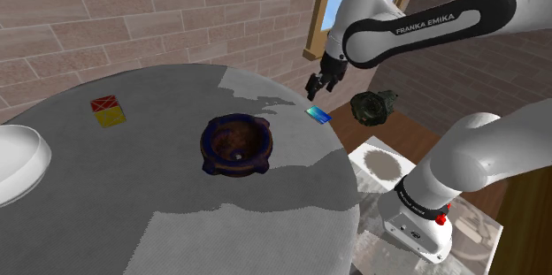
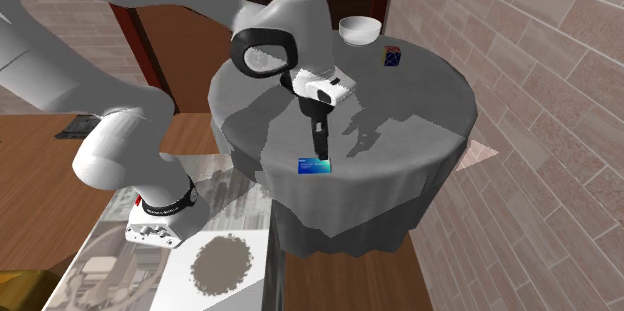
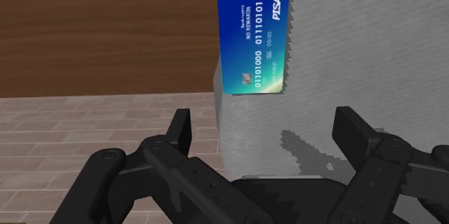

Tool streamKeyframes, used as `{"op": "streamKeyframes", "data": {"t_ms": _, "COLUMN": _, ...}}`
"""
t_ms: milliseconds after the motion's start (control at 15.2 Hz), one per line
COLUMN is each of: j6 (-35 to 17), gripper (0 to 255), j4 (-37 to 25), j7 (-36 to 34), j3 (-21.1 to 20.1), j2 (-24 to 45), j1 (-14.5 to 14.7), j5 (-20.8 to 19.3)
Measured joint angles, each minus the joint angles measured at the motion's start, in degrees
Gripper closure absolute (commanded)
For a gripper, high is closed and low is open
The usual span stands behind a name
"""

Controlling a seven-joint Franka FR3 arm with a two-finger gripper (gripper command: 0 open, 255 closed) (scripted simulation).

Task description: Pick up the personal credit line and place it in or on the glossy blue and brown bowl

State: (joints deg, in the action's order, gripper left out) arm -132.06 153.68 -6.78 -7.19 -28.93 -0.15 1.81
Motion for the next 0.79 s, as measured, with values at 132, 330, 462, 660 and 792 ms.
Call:
{"op": "streamKeyframes", "data": {"t_ms": 132, "j6": -4.63, "gripper": 0, "j4": 0.36, "j7": -0.08, "j3": -0.46, "j2": 3.67, "j1": -0.37, "j5": -0.76}}
{"op": "streamKeyframes", "data": {"t_ms": 330, "j6": -8.14, "gripper": 0, "j4": 1.32, "j7": -0.28, "j3": -0.74, "j2": 5.95, "j1": -0.59, "j5": -1.16}}
{"op": "streamKeyframes", "data": {"t_ms": 462, "j6": -10.21, "gripper": 0, "j4": 1.51, "j7": -0.4, "j3": -0.84, "j2": 7.81, "j1": -0.85, "j5": -1.47}}
{"op": "streamKeyframes", "data": {"t_ms": 660, "j6": -13.18, "gripper": 0, "j4": 2.18, "j7": -0.6, "j3": -0.98, "j2": 10.11, "j1": -1.16, "j5": -1.88}}
{"op": "streamKeyframes", "data": {"t_ms": 792, "j6": -13.71, "gripper": 0, "j4": 2.32, "j7": -0.69, "j3": -1.03, "j2": 10.48, "j1": -1.18, "j5": -1.93}}
